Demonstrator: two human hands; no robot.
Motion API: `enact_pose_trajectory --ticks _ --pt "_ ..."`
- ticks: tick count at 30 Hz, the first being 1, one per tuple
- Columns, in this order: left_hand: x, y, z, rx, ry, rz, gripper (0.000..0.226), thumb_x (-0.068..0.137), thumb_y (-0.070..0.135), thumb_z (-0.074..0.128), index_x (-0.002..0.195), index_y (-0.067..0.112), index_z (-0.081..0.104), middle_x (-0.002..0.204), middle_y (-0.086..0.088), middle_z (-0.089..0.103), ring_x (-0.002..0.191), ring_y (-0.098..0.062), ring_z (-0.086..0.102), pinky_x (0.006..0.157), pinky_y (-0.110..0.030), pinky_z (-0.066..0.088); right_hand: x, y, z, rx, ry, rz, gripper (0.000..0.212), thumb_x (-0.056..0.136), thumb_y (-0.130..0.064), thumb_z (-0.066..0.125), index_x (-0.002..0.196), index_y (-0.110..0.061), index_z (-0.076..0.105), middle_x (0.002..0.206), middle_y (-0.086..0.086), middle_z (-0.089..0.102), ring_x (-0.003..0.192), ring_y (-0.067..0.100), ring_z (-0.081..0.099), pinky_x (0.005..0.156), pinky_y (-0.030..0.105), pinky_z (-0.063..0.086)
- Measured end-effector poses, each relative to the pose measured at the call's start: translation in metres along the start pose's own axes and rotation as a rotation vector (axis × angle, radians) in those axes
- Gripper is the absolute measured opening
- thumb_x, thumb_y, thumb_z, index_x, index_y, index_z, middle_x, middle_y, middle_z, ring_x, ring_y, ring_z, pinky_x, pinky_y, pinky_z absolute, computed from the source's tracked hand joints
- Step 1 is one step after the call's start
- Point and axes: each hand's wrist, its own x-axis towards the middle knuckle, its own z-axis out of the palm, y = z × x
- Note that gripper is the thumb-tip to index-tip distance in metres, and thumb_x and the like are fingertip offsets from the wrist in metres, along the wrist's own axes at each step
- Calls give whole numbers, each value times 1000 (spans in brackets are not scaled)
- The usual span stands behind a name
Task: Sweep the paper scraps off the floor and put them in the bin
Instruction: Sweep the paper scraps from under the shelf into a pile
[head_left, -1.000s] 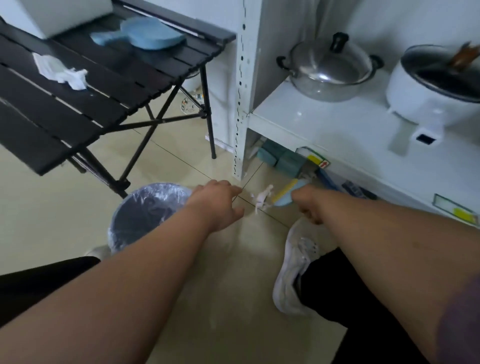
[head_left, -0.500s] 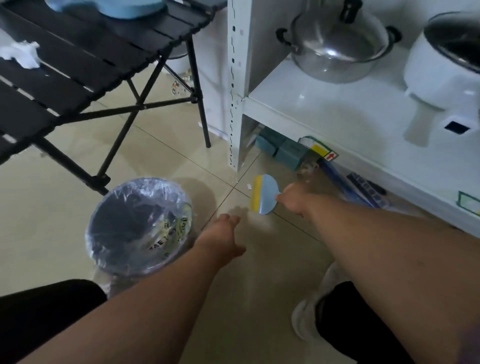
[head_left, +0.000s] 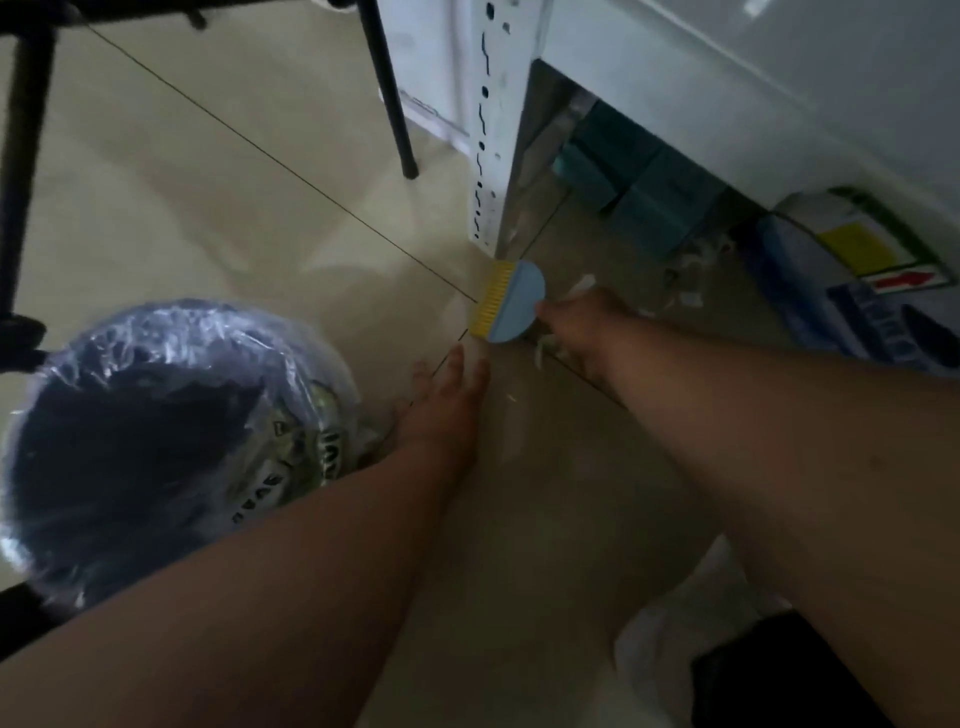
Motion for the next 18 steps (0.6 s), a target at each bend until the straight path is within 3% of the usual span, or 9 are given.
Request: enact_pose_trajectory --ticks 4,7,9,12,15,18 --pt "18 13 -5 71 -44 56 93 99 17 61 162 40 -4 172 2 -14 155 -46 -5 115 -67 29 25 15 -13 72 -28 24 57 69 -47 81 112 -11 71 106 9 75 88 26 74 85 45 62" --pt "21 17 -7 172 -97 95 84 102 16 56 163 40 2 171 -1 -15 154 -49 -3 115 -64 31 15 32 -41 35 27 45 56 80 -42 77 126 -12 66 120 1 66 103 26 68 95 42 57" --pt "18 18 -7 229 -122 127 84 103 16 55 163 38 2 172 -2 -15 154 -49 0 118 -60 28 5 50 -66 -1 64 68 61 86 -46 73 134 -12 60 126 7 64 109 27 64 97 42 56" --pt "13 17 -2 280 -150 179 84 102 11 53 164 36 2 171 1 -17 154 -49 0 122 -59 25 -5 79 -92 16 100 89 53 88 -46 71 128 -12 63 123 10 66 106 27 64 96 41 56" --pt "9 14 6 302 -168 217 91 97 8 60 164 37 5 172 2 -16 155 -46 3 119 -60 31 -15 102 -101 148 145 156 57 82 -45 75 127 -12 64 113 9 68 96 25 65 84 35 58" --pt "4 13 -2 343 -154 247 107 87 12 77 164 36 5 172 1 -14 155 -41 11 118 -53 34 -34 121 -101 306 167 229 34 84 -38 72 105 -10 68 79 4 61 66 17 56 61 26 48"
